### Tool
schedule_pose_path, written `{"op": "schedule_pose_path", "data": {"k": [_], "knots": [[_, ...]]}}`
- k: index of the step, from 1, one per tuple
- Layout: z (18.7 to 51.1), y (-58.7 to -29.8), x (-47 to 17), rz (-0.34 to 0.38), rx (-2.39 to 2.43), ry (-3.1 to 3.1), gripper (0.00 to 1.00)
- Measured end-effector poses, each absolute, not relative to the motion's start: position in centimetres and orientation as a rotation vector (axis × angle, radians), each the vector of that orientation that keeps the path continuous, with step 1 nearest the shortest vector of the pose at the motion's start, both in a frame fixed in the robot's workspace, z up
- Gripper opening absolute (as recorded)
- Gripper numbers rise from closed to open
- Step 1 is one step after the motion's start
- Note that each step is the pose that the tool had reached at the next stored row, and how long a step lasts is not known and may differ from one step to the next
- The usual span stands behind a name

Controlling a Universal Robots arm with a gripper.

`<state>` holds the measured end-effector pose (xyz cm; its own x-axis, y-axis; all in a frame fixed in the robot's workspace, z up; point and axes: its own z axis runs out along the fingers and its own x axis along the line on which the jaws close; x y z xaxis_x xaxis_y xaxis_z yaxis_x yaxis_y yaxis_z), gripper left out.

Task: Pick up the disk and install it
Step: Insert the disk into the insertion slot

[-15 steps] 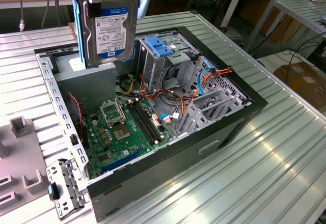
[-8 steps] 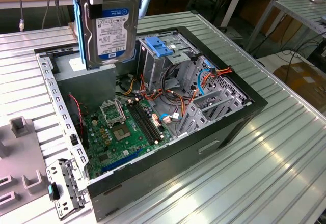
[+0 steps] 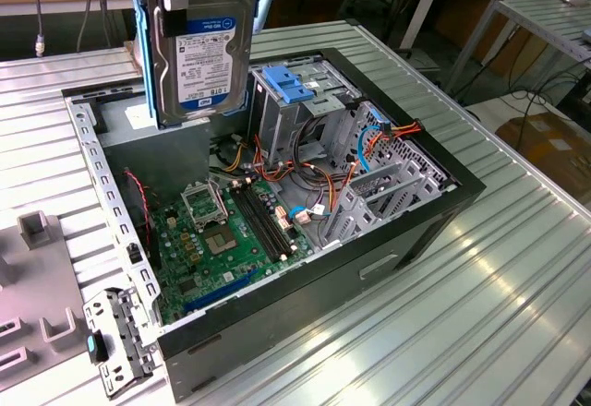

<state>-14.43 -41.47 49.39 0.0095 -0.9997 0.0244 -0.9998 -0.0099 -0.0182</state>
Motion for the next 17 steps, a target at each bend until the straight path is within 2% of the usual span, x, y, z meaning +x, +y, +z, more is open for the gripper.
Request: {"op": "schedule_pose_path", "data": {"k": [17], "knots": [[49.4, -43.0, -14.4, 0.047, 2.229, -2.207, 0.37]]}}
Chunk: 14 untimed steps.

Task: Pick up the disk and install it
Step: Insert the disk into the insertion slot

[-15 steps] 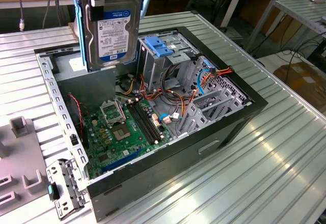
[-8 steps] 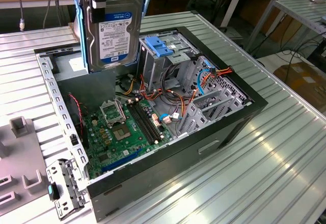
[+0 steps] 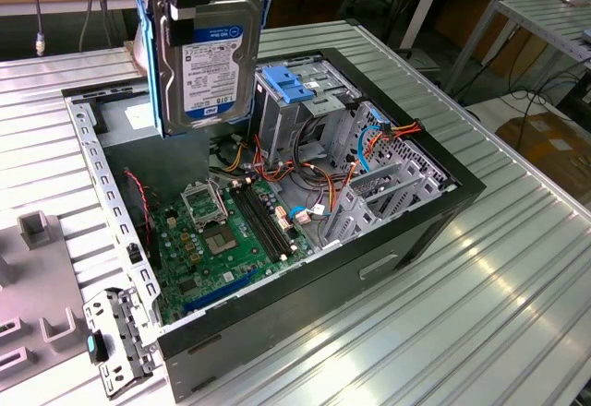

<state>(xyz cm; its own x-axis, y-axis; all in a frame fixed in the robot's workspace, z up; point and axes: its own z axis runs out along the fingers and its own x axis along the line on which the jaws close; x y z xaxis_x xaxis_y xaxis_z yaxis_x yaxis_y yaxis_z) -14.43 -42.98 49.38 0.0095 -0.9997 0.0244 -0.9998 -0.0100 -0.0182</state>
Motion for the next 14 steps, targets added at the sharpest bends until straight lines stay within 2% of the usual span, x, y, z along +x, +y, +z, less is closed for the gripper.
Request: {"op": "schedule_pose_path", "data": {"k": [14], "knots": [[49.4, -44.5, -14.4, 0.047, 2.229, -2.207, 0.37]]}}
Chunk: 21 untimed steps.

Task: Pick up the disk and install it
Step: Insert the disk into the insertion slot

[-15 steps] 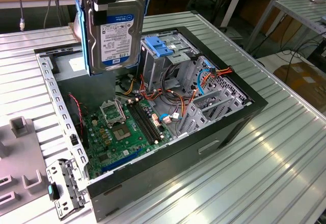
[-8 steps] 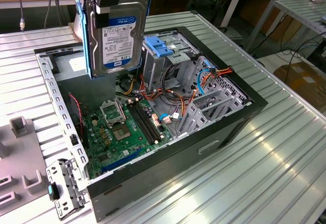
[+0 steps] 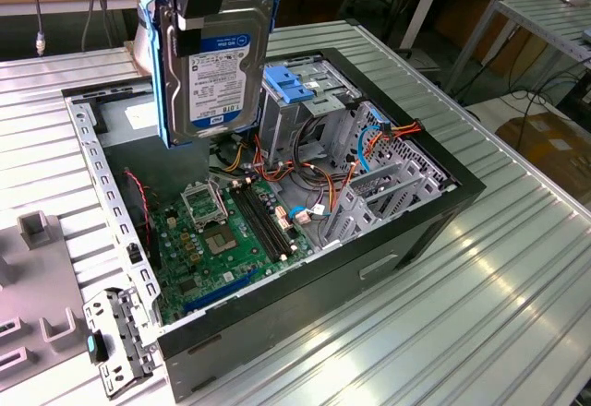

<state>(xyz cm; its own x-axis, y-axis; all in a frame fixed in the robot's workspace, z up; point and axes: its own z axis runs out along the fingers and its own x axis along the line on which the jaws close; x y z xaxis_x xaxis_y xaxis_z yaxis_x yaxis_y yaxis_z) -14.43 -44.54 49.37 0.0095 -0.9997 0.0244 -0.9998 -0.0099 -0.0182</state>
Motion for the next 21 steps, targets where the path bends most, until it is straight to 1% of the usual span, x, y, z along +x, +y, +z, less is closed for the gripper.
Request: {"op": "schedule_pose_path", "data": {"k": [14, 21], "knots": [[49.37, -44.89, -14.43, 0.047, 2.229, -2.207, 0.37], [49.37, -45.51, -14.42, 0.047, 2.229, -2.207, 0.37]]}}
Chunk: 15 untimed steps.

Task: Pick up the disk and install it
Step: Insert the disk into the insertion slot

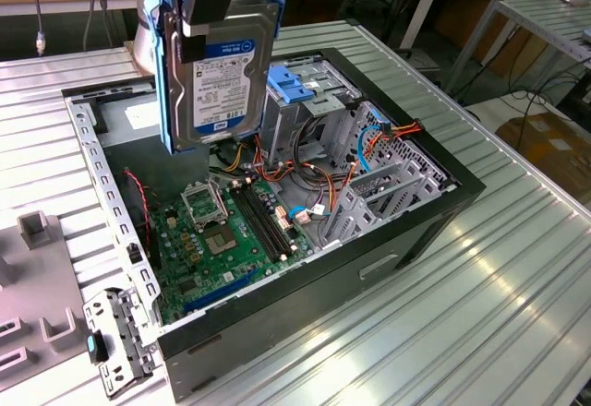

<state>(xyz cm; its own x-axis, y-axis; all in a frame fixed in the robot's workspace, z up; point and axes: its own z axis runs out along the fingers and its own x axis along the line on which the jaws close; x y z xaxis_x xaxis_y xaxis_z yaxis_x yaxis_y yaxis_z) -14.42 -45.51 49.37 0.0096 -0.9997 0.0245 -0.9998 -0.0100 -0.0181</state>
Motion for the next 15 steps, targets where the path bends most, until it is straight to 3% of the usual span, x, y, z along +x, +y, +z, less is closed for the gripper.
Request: {"op": "schedule_pose_path", "data": {"k": [6, 15], "knots": [[49.3, -48.2, -14.3, 0.049, 2.228, -2.206, 0.37], [49.2, -48.2, -10.8, 0.049, 2.228, -2.206, 0.37]]}}
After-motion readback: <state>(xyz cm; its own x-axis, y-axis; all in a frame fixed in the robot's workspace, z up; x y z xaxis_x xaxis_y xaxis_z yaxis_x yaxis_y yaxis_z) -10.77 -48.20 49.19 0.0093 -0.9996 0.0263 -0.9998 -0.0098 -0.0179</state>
